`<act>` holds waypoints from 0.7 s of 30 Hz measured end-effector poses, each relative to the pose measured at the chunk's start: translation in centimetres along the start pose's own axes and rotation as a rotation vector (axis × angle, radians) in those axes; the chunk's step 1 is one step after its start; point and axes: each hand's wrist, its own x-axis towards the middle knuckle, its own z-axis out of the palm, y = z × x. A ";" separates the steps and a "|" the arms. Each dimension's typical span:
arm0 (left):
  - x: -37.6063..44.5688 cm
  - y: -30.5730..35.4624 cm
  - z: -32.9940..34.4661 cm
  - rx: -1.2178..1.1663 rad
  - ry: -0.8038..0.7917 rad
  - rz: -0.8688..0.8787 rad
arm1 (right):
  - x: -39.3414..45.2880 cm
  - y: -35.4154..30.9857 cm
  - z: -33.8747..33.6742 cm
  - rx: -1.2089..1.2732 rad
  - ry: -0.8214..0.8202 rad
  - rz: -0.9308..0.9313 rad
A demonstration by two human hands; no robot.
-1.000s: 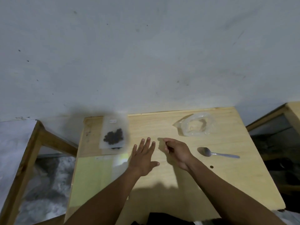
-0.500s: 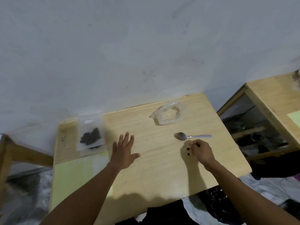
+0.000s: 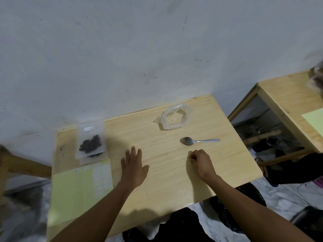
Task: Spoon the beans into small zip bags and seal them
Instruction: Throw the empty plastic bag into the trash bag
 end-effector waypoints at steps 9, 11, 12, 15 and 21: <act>-1.0 4.3 2.4 0.080 0.079 0.369 | -1.8 1.8 -1.9 0.559 0.045 0.250; -0.6 6.2 3.0 0.125 0.057 0.447 | -2.8 3.3 -3.1 0.753 0.089 0.344; -0.3 7.2 3.2 0.144 0.055 0.488 | -3.2 4.2 -3.8 0.812 0.119 0.380; 0.5 10.0 4.2 0.190 0.035 0.599 | -4.4 7.4 -5.5 0.938 0.257 0.472; 2.2 14.8 6.3 0.228 -0.020 0.797 | -6.9 15.2 -7.5 1.033 0.531 0.679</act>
